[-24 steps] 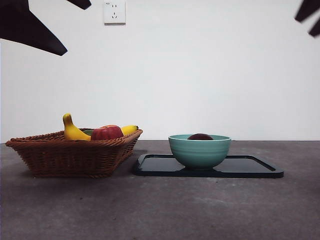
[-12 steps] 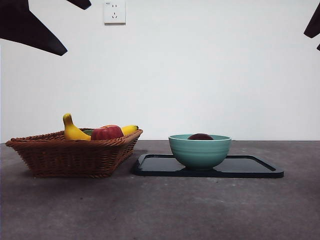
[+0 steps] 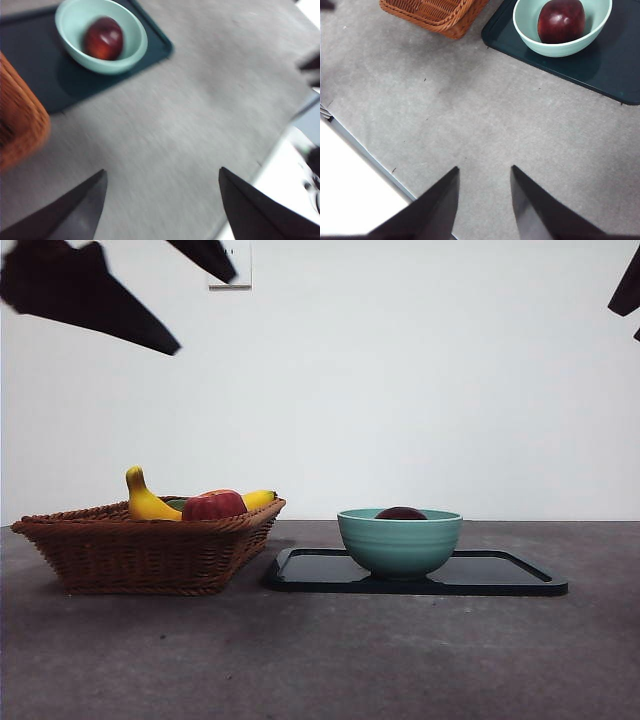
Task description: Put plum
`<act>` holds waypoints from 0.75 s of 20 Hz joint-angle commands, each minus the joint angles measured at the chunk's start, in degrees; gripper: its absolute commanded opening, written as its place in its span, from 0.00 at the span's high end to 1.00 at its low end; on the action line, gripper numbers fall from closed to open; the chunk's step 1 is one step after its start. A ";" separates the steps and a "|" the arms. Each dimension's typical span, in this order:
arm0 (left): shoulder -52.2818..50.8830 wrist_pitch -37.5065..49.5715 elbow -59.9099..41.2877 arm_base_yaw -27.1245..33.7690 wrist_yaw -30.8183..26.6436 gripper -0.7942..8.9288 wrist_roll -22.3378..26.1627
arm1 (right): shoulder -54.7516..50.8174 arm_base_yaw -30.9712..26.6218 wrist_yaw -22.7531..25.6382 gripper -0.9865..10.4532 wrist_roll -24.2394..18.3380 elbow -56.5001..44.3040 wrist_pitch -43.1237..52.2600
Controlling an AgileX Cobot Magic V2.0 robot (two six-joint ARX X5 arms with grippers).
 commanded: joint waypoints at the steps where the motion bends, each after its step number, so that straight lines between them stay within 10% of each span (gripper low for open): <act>1: 6.86 0.79 6.25 -1.05 -1.64 0.57 0.26 | 0.33 0.31 -0.15 0.77 0.17 0.33 0.48; 15: 46.25 1.42 39.63 -2.36 -5.95 0.57 10.23 | 0.33 0.31 -0.13 0.77 0.15 0.33 0.31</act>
